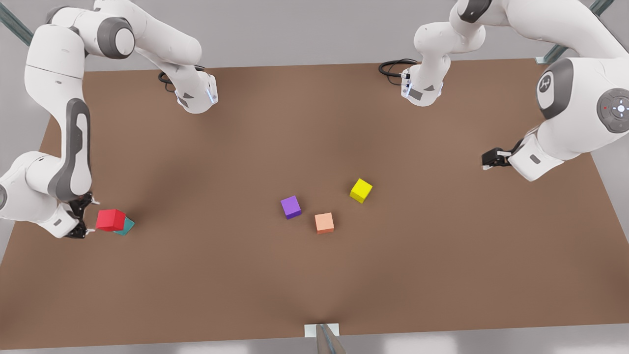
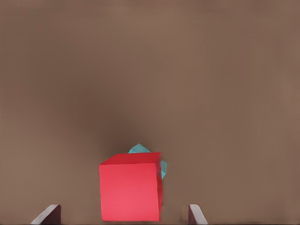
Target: Pick up red wooden cube and pass to hand red wooden cube and place in blue wooden cube
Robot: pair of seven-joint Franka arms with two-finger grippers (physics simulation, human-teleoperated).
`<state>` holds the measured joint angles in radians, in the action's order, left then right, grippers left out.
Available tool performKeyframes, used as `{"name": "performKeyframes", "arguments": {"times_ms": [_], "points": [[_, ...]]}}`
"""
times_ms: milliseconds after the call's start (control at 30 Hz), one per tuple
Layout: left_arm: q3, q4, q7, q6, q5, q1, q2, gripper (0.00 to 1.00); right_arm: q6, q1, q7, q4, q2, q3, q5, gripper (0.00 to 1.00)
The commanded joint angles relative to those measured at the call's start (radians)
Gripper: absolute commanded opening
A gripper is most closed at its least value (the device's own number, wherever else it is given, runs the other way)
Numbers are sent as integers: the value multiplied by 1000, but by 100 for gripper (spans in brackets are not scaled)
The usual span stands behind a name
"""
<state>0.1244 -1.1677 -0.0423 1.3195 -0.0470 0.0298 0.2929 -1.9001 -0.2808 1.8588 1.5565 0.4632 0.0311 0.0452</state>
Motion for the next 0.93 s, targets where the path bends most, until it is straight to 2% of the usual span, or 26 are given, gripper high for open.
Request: {"name": "performKeyframes", "arguments": {"times_ms": [0, 67, 100, 133, 167, 233, 333, 433, 900], "points": [[6, 0, 2, -15, -1, -8, -3, 100, 243, 60, -683, -105, 15, -2, 150, 100], [3, 0, 1, -43, 1, -7, -3, 100, 243, 156, -1354, -154, 52, 4, 130, 100], [1, 0, 2, -40, 1, -7, -3, 100, 230, 212, -1631, -144, 54, 0, 12, 100], [3, 0, 2, -40, 1, -7, -3, 100, 228, 238, -1787, -147, 54, 1, -24, 100], [3, 0, 2, -43, 1, -7, -3, 100, 269, 244, -1808, -158, 14, 0, -13, 100], [3, 0, 1, -59, 2, -5, -3, 100, 340, 272, -1814, -30, -251, 0, -22, 100], [4, 0, 5, -59, 2, -7, -12, 100, 452, 258, -1837, -24, -356, 9, -22, 100], [15, -1, 5, -57, 4, -2, -12, 100, 398, 241, -1837, 37, -403, 9, -22, 100], [15, -9, 5, -57, 7, -4, 5, 100, 424, 227, -1856, 13, -390, 9, -22, 100]]}}
